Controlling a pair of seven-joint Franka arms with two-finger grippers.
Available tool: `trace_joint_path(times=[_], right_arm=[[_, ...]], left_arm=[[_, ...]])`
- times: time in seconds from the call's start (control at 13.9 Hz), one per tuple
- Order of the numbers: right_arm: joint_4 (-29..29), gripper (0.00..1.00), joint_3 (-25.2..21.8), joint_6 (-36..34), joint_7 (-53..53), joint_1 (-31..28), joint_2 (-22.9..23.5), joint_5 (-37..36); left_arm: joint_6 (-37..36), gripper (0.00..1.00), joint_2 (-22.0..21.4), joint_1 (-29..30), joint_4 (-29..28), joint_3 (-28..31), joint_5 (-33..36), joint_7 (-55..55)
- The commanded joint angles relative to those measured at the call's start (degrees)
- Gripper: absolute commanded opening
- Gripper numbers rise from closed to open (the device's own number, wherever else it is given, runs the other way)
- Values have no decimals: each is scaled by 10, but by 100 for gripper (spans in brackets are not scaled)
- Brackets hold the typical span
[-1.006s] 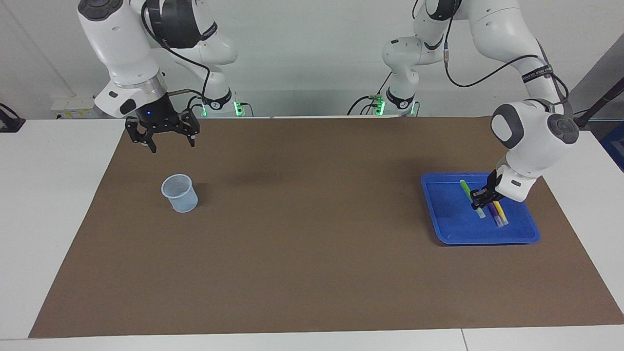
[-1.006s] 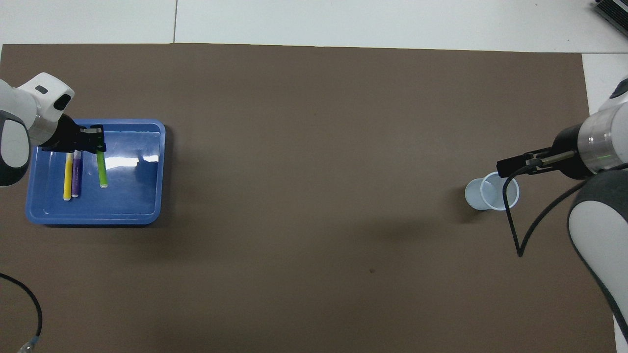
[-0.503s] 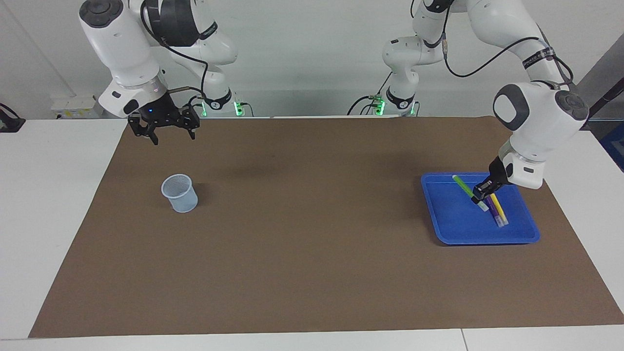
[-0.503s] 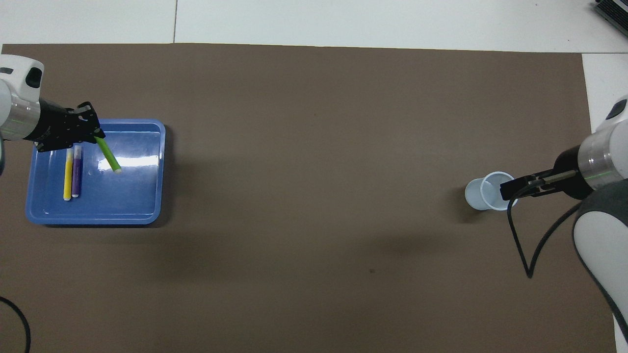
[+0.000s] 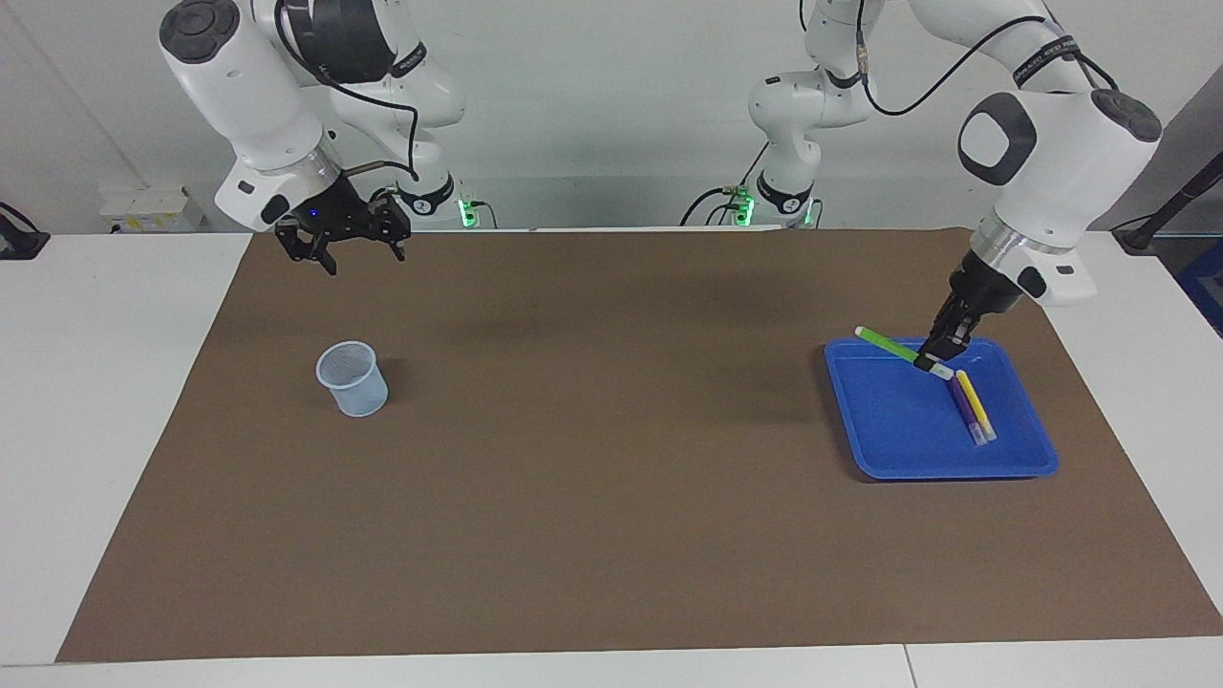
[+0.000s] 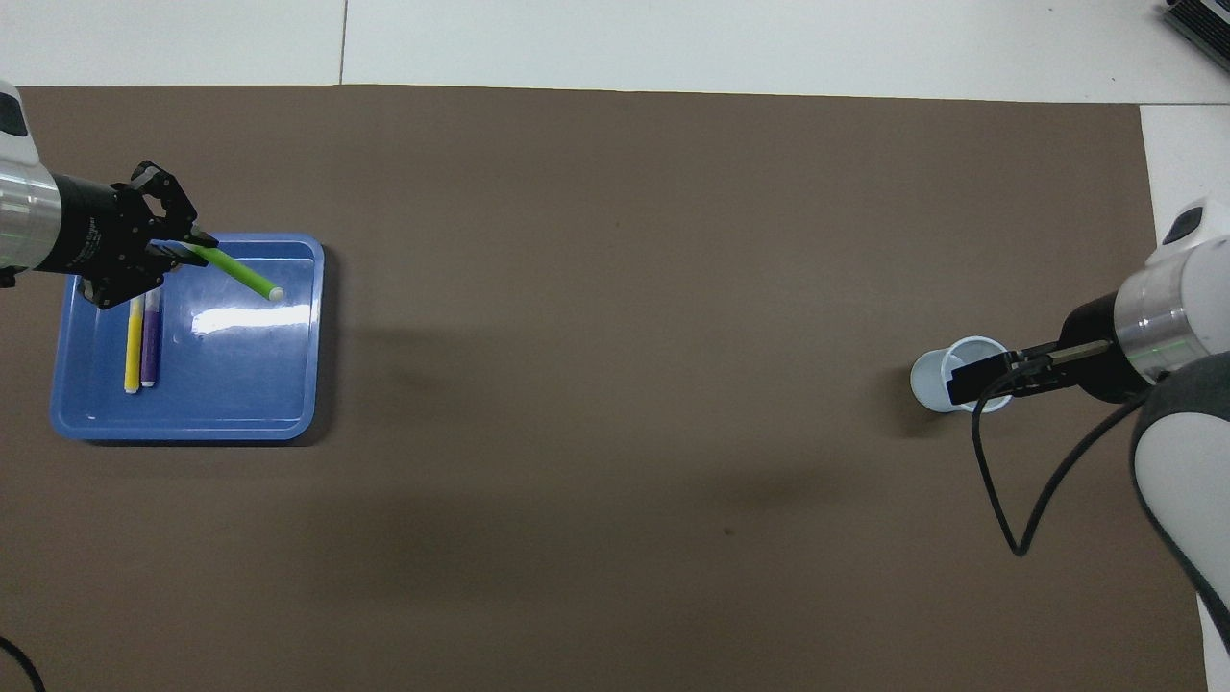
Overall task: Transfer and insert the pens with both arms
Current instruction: 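Carry the green pen toward center while the right gripper approaches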
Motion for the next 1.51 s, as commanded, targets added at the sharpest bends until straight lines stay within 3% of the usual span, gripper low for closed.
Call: trace_joint_path(times=[0.0, 0.65, 1.08, 1.44], right_arm=[[-14, 100, 2, 0, 58, -1, -15, 55], [-16, 100, 2, 65, 263, 48, -14, 200], [-22, 100, 2, 93, 295, 51, -14, 276], [-70, 100, 2, 224, 408, 122, -25, 308]], left_arm=[[-16, 0, -26, -21, -9, 6, -27, -93], [-16, 0, -59, -115, -16, 6, -34, -391], [-13, 0, -95, -157, -60, 6, -88, -450], [2, 0, -104, -197, -77, 6, -98, -481]])
